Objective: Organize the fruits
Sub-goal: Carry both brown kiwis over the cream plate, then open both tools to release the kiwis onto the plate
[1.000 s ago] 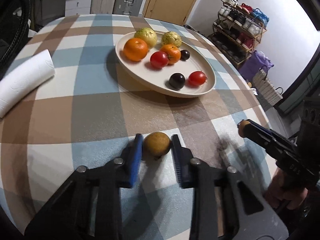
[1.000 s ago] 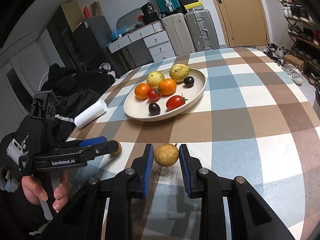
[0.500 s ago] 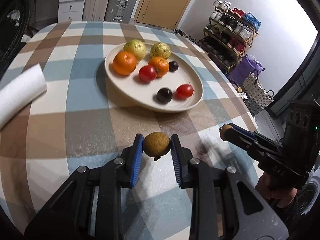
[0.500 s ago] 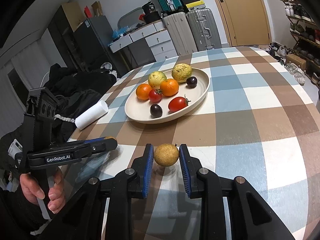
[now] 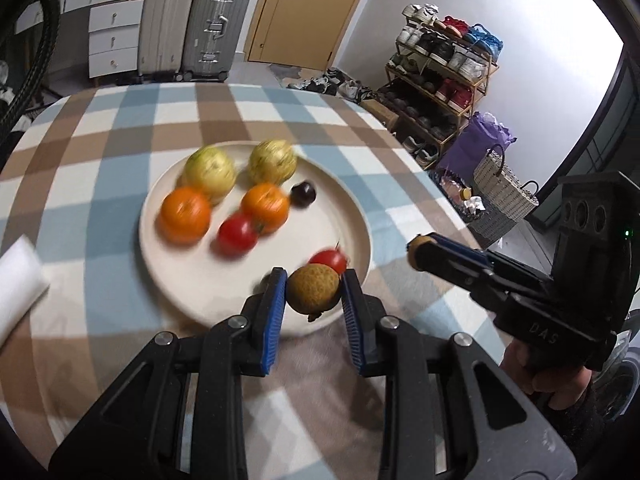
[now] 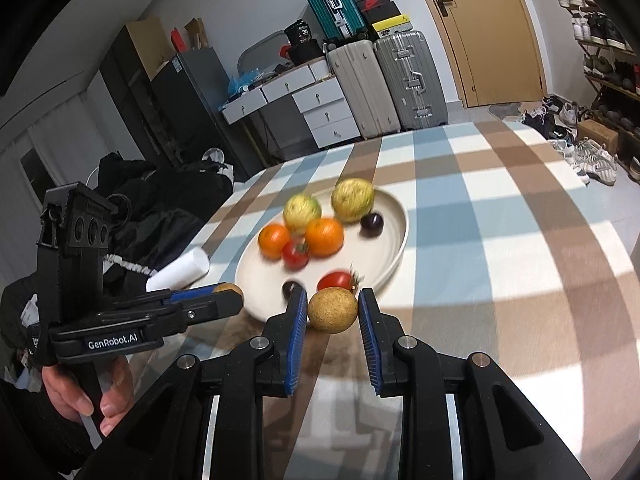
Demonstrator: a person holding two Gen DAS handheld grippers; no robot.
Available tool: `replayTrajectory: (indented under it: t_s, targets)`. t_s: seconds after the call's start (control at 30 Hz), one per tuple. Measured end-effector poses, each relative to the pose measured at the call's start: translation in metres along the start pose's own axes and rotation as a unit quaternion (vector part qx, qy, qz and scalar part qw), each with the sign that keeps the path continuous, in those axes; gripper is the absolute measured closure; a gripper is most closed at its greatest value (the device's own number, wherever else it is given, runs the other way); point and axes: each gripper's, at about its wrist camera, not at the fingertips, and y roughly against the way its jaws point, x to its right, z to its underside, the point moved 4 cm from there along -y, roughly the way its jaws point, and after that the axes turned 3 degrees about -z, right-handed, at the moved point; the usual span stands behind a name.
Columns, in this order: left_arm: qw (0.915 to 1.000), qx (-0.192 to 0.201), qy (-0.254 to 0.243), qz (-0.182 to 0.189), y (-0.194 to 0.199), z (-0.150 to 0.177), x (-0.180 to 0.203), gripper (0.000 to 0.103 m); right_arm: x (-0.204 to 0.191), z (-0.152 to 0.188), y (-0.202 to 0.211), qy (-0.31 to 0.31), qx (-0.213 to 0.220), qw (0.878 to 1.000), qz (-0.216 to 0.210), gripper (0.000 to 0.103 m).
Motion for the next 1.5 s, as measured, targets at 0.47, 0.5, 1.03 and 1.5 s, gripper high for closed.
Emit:
replayTrajectory:
  t_s: [0.47, 0.5, 1.03, 1.5]
  targets:
    - [0.9997, -0.024, 0.000, -0.002, -0.076, -0.042, 0.020, 0.078, 0.036, -0.076, -0.045, 0.021, -0.023, 0.999, -0.013, 0.076]
    - [0.9997, -0.025, -0.001, -0.001, -0.081, -0.044, 0.021, 0.078, 0.038, -0.080, -0.050, 0.024, -0.024, 0.999, -0.016, 0.076]
    - [0.9996, -0.027, 0.009, 0.005, -0.110, -0.052, 0.010, 0.078, 0.053, -0.094, -0.114, 0.026, -0.062, 0.997, -0.025, 0.076]
    - [0.9996, -0.016, 0.021, -0.004, -0.086, -0.052, 0.005, 0.063, 0.056, -0.096, -0.107, 0.001, -0.045, 0.998, -0.032, 0.065]
